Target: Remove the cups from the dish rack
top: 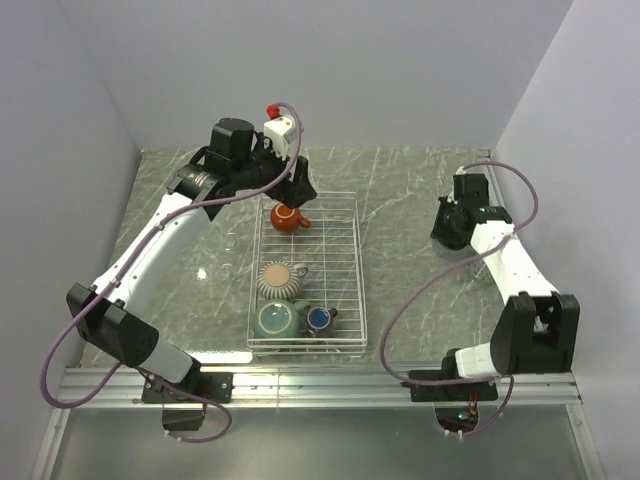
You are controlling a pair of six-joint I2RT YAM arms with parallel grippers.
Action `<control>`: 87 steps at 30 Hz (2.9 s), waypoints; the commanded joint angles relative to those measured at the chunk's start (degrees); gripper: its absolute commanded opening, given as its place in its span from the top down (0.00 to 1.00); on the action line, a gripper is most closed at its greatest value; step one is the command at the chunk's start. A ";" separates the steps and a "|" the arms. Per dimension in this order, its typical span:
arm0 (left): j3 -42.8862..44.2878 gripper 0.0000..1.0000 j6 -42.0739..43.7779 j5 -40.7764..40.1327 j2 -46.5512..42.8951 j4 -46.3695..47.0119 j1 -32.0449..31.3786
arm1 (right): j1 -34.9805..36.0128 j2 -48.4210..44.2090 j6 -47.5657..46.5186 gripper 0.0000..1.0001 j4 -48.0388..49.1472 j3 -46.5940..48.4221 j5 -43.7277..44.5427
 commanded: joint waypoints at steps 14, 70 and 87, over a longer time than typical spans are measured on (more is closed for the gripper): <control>-0.84 0.09 5.56 -0.22 -2.08 0.25 -0.29 | -7.21 9.93 -4.24 1.00 3.11 0.20 -3.63; 10.33 0.30 61.37 -45.74 37.99 -10.31 -14.35 | -5.28 -10.54 -5.56 0.28 -1.11 3.54 -7.49; 14.10 1.00 58.12 -41.27 37.03 -16.01 -14.97 | -5.10 -10.46 -5.38 0.29 -0.76 4.07 -8.37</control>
